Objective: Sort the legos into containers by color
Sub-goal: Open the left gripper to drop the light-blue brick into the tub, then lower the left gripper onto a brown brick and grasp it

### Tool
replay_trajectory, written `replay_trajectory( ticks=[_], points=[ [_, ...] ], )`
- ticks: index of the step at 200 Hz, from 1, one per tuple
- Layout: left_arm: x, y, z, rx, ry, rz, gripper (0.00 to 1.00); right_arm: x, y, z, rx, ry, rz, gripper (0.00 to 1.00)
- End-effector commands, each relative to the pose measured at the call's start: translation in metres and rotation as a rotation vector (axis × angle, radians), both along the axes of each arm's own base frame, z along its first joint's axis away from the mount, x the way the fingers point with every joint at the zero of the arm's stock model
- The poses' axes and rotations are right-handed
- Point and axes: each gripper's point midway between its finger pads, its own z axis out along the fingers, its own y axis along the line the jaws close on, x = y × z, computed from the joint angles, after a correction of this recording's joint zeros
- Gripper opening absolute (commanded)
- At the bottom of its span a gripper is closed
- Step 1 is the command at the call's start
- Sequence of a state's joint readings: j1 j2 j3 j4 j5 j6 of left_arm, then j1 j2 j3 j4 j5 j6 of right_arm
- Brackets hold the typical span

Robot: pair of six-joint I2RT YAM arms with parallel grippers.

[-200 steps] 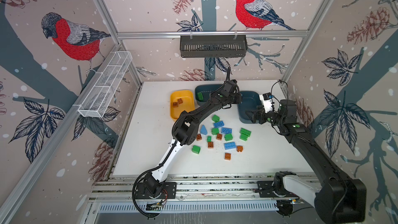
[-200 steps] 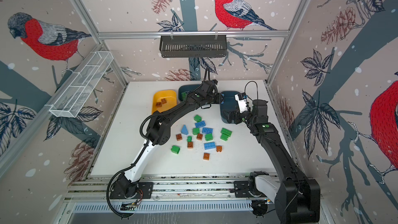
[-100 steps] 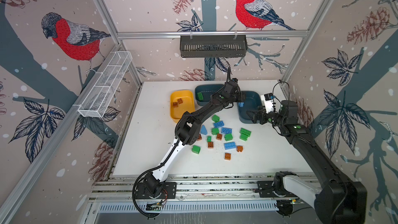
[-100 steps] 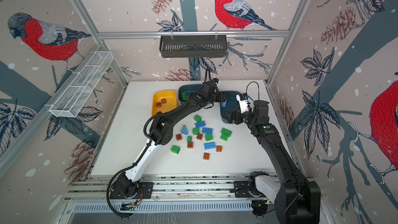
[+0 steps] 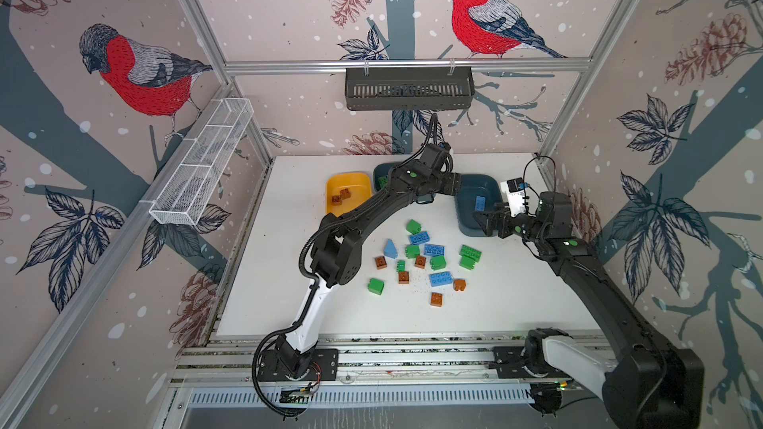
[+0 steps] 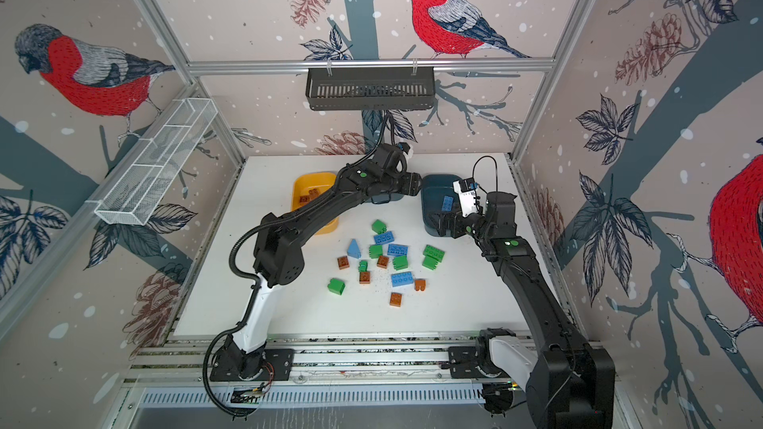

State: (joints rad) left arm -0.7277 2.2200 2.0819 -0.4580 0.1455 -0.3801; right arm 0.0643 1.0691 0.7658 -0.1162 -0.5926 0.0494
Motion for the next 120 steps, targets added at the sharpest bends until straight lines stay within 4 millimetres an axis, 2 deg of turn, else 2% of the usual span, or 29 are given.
replay_trajectory(
  ticks=[1, 20, 44, 74, 95, 120],
  points=[
    [-0.034, 0.047, -0.019, 0.161, 0.069, 0.020, 0.70, -0.002, 0.005, 0.006, 0.021, -0.011, 0.025, 0.99],
    [-0.064, 0.080, -0.024, 0.196, 0.117, 0.069, 0.71, -0.004, 0.007, 0.006, 0.024, -0.008, 0.034, 0.99],
    [-0.106, 0.123, -0.042, 0.234, 0.229, 0.158, 0.70, -0.008, 0.011, 0.003, 0.028, 0.001, 0.051, 0.99],
    [-0.152, 0.166, -0.061, 0.246, 0.329, 0.245, 0.69, -0.012, 0.017, -0.002, 0.032, 0.016, 0.068, 0.99],
    [-0.177, 0.189, -0.078, 0.265, 0.385, 0.289, 0.68, -0.015, 0.023, -0.006, 0.031, 0.023, 0.087, 0.99],
    [-0.194, 0.205, -0.096, 0.262, 0.438, 0.352, 0.67, -0.018, 0.030, -0.009, 0.028, 0.033, 0.109, 0.99]
  ],
)
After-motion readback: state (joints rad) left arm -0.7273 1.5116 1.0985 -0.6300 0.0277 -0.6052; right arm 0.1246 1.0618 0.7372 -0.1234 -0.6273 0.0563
